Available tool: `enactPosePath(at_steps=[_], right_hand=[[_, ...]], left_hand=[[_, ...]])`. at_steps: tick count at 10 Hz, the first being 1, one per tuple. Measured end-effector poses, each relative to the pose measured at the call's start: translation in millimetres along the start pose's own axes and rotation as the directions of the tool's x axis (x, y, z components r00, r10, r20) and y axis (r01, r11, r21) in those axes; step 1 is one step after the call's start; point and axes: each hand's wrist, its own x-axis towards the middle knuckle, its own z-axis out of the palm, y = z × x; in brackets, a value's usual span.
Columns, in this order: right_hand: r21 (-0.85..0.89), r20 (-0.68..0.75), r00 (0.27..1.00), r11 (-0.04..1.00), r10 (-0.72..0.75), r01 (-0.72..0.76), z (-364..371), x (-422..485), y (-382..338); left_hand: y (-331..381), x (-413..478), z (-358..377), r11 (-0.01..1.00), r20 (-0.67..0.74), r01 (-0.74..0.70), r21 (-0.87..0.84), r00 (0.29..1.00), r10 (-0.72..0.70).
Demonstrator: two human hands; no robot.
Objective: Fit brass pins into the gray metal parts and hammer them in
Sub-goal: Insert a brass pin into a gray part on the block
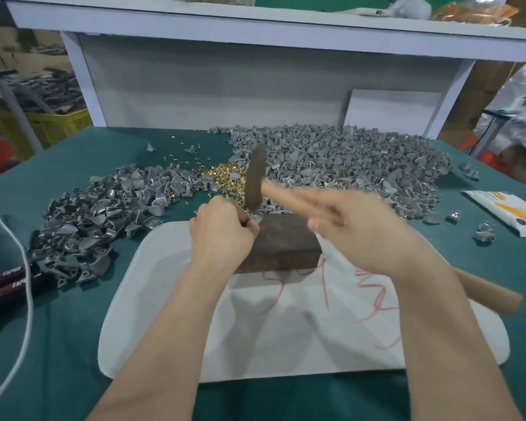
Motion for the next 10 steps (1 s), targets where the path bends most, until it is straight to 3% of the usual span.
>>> enactPosePath(at_steps=[1, 3, 4, 5, 7, 8, 9, 10], right_hand=[[-0.060, 0.112, 0.993, 0.998, 0.025, -0.019, 4, 1, 2], [0.044, -0.148, 0.989, 0.999, 0.021, -0.014, 1, -1, 3], [-0.013, 0.049, 0.999, 1.000, 0.020, -0.019, 4, 1, 2], [-0.074, 0.092, 0.995, 0.997, 0.044, -0.037, 7, 1, 1], [0.038, -0.178, 0.984, 0.999, -0.031, 0.039, 1, -2, -2], [-0.028, 0.000, 0.993, 0.993, -0.119, 0.119, 1, -3, -8], [-0.084, 0.053, 0.992, 0.990, -0.113, 0.117, 4, -2, -10], [-0.067, -0.115, 0.991, 0.996, -0.067, 0.060, 6, -4, -6]], left_hand=[[0, 0, -1, 1.000, 0.007, 0.001, -0.013, 1.000, -0.001], [-1, 1, 1, 0.999, -0.015, -0.009, -0.043, 1.000, 0.008], [0, 1, 0, 1.000, 0.001, -0.011, -0.026, 1.000, 0.011], [-1, 1, -1, 0.999, 0.009, -0.012, -0.032, 1.000, 0.012], [-1, 1, 0, 0.998, -0.012, -0.021, -0.055, 1.000, 0.020], [-1, 2, -1, 0.999, 0.005, -0.036, -0.038, 0.999, 0.036], [-1, 1, -2, 0.999, 0.006, -0.031, -0.041, 0.999, 0.032], [-2, 1, -1, 0.999, 0.003, -0.034, -0.039, 0.999, 0.034]])
